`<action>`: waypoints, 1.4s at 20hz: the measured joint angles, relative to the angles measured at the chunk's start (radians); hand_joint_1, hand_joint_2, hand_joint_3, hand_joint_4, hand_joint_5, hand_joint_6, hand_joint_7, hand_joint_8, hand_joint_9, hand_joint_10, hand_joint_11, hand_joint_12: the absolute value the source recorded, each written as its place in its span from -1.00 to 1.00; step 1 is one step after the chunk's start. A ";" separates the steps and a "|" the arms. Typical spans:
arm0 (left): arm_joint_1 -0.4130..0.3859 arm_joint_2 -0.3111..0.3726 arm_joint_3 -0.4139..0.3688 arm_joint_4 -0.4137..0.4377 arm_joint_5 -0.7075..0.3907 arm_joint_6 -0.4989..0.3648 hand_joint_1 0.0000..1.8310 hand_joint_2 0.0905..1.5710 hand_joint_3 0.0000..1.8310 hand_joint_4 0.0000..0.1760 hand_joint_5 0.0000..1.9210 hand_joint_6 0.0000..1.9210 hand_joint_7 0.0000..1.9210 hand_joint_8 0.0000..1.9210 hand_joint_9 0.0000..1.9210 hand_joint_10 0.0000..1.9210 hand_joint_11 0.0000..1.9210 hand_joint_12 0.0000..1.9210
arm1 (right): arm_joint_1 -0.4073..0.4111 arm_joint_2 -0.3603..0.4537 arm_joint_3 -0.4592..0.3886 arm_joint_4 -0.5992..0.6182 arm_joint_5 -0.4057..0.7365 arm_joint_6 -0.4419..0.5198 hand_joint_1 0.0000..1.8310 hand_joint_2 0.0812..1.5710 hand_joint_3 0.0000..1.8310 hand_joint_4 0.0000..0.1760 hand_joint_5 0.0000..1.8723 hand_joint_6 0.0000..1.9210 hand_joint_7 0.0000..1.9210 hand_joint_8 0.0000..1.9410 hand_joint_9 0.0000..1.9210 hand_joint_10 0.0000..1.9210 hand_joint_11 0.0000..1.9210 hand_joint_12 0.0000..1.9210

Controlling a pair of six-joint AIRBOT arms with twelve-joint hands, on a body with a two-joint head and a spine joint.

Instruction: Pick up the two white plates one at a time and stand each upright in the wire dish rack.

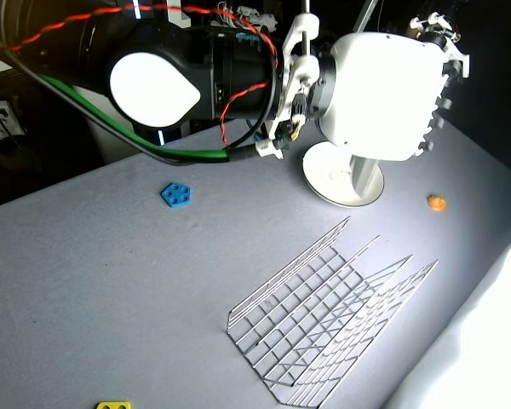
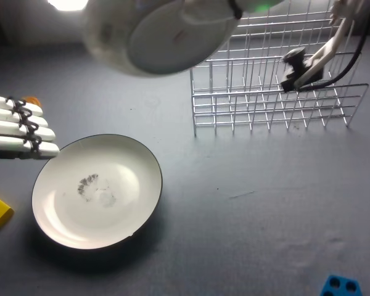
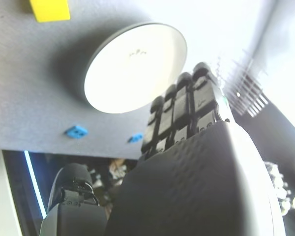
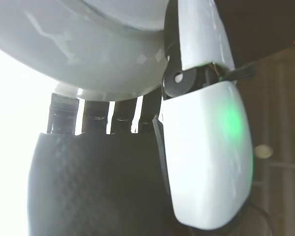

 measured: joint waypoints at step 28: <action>0.031 -0.107 0.039 0.099 0.050 -0.020 -1.00 0.39 -0.98 -1.00 -1.00 -1.00 -1.00 -1.00 -1.00 -1.00 -1.00 -1.00 | 0.077 -0.003 0.165 0.209 -0.265 -0.230 0.51 0.36 -1.00 -1.00 0.03 0.10 0.06 -0.11 -0.01 0.07 -0.07 -0.01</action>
